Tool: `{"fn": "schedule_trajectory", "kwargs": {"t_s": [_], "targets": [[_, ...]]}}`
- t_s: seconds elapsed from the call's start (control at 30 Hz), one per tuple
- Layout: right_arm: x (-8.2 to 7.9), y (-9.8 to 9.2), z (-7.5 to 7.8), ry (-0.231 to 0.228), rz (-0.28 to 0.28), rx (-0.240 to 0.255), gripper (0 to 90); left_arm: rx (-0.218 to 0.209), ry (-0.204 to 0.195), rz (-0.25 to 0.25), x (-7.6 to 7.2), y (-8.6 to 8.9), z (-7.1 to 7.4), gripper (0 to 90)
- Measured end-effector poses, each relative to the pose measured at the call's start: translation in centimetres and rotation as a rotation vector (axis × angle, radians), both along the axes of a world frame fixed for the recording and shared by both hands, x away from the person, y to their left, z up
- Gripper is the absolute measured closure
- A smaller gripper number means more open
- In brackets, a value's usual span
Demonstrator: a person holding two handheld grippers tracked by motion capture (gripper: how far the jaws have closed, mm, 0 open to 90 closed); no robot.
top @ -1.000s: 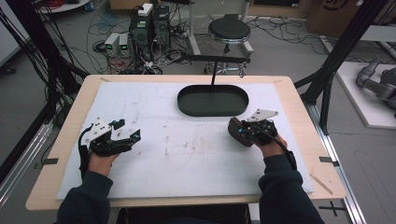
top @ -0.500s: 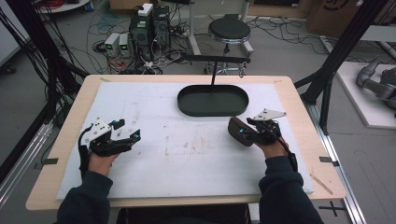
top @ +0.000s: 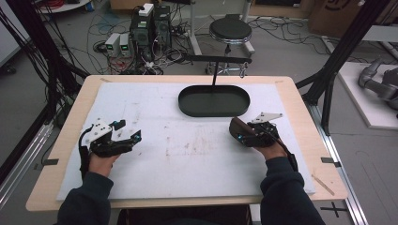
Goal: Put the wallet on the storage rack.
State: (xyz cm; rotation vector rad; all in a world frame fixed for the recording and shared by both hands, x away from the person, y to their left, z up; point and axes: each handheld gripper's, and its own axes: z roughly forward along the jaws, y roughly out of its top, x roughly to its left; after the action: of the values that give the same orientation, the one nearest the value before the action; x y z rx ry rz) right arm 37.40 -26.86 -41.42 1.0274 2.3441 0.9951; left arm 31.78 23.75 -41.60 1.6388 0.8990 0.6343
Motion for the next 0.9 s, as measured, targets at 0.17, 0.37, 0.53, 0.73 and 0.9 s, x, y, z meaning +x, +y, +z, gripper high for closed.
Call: {"fn": "schedule_trajectory", "kwargs": {"t_s": [0.17, 0.37, 0.53, 0.73, 0.9], "targets": [[0.0, 0.1, -0.2, 0.018, 0.022, 0.003, 52.4, -0.003, 0.000, -0.001, 0.0, 0.1, 0.0, 21.7], [-0.2, -0.1, 0.2, 0.005, 0.034, 0.027, 62.8, -0.001, 0.000, 0.000, 0.0, 0.1, 0.0, 21.7], [-0.2, 0.0, 1.0, -0.001, 0.048, 0.093, 63.3, -0.002, 0.001, 0.000, 0.1, 0.1, 0.0, 21.7], [0.3, 0.6, 2.4, -0.020, 0.065, 0.149, 63.7, -0.002, 0.001, -0.004, 0.1, 0.0, 0.0, 21.8], [2.2, 1.9, 3.5, -0.039, 0.070, 0.188, 64.4, -0.005, 0.002, -0.003, 0.2, 0.0, -0.1, 21.8]]}}
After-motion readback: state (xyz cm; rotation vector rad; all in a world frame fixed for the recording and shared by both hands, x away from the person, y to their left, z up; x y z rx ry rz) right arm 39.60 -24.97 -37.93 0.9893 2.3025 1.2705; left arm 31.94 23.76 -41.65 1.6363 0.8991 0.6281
